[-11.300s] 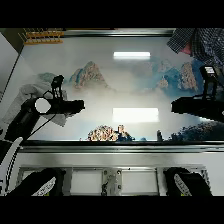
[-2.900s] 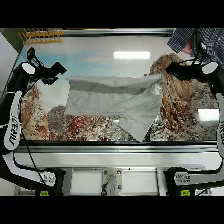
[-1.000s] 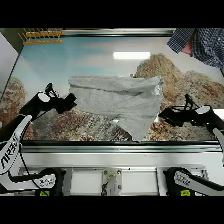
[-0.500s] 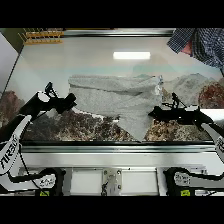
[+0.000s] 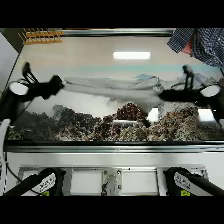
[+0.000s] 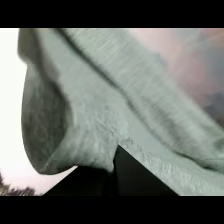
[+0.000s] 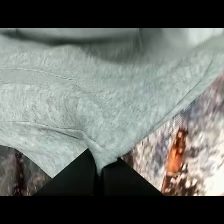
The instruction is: Fold the clothes and pants, and hang the long-sleeved shirts on hangers.
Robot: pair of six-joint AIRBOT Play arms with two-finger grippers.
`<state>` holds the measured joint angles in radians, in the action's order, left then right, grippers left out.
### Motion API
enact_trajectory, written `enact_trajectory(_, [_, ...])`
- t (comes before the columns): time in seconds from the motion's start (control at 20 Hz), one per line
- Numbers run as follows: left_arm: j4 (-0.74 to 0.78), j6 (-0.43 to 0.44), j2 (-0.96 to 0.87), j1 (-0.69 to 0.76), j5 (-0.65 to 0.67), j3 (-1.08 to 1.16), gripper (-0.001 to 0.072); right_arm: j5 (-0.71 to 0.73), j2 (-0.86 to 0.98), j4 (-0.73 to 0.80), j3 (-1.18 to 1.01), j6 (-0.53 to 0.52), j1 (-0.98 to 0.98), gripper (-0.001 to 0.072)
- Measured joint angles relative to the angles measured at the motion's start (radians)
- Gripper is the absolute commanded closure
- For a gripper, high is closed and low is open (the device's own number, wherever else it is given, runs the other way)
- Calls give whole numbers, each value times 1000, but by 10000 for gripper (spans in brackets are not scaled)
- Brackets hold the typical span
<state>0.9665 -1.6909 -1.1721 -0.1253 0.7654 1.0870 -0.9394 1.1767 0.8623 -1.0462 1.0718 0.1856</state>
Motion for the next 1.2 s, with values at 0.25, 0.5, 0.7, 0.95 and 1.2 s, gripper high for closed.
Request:
enact_trajectory(0.25, [5,10,288,-23,10,238,701,-11,-275,45,-280,13,0,698])
enact_trajectory(0.5, [17,32,548,-27,11,364,701,23,-536,63,-379,18,1,698])
enact_trajectory(0.7, [15,36,692,-27,9,388,701,27,-659,90,-396,105,1,699])
enact_trajectory(0.95, [9,35,692,-27,49,393,701,-32,-646,142,-401,288,1,699])
enact_trajectory(1.2, [10,33,417,-27,269,390,701,-227,-411,160,-401,374,-2,699])
